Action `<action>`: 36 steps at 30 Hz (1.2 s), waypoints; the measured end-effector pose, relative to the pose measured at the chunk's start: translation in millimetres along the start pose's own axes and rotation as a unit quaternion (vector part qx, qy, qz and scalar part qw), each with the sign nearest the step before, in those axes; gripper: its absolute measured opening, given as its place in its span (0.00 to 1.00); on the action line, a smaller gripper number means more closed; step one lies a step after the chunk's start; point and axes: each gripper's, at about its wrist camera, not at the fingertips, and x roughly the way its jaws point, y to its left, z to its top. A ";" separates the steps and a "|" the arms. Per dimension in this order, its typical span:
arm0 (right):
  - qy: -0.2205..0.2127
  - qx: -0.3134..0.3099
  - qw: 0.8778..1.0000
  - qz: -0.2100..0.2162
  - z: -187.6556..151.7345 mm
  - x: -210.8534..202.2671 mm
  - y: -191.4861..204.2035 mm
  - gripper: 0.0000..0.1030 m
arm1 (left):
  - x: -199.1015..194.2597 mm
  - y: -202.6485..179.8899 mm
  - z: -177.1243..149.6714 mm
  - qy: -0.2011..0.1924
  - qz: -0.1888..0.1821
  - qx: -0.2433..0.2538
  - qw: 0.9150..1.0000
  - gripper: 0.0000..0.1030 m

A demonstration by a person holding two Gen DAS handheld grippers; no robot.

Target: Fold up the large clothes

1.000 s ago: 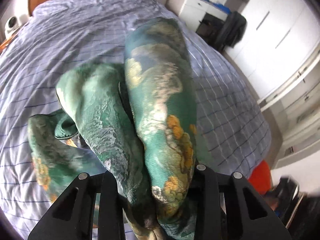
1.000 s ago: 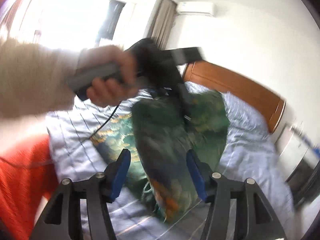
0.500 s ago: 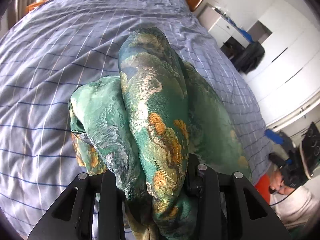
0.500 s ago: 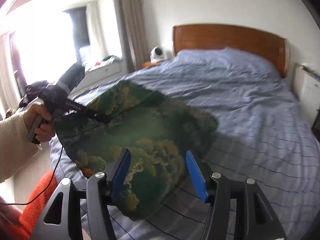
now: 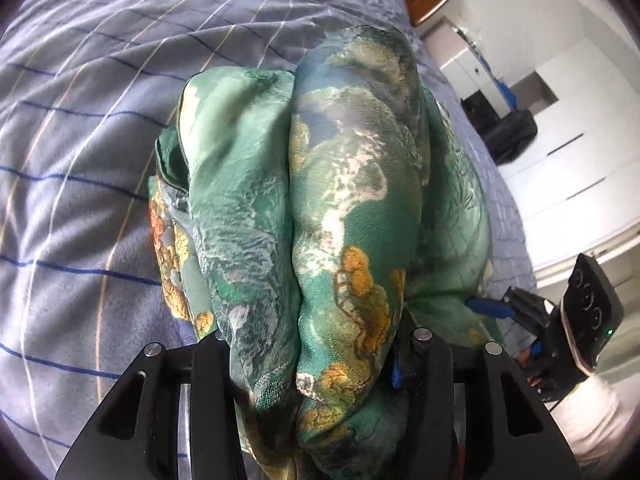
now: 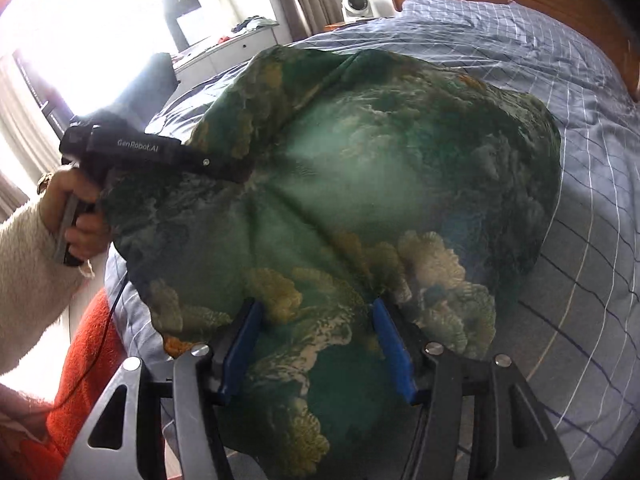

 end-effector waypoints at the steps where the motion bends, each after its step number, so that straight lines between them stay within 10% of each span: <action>1: 0.000 -0.001 1.000 -0.002 0.4 -0.4 0.8 0.57 | -0.5 0.1 -0.7 0.000 -0.001 0.001 1.000 0.47; 11: -0.041 0.056 0.998 0.005 103.6 -30.1 -15.8 0.57 | -6.3 1.9 -12.0 -0.012 -0.007 0.002 1.000 0.48; 17: -0.009 0.078 0.997 -0.003 165.0 50.5 -42.2 0.58 | -7.8 -1.0 -16.2 -0.015 -0.007 0.002 1.000 0.49; 26: 0.040 0.082 0.995 -0.042 159.1 127.5 -46.0 0.61 | -2.7 4.3 -17.2 -0.014 -0.010 -0.007 1.000 0.48; 36: -0.037 0.005 0.998 -0.056 108.7 12.7 -3.3 0.61 | -4.8 1.9 -17.7 -0.021 -0.013 -0.006 1.000 0.50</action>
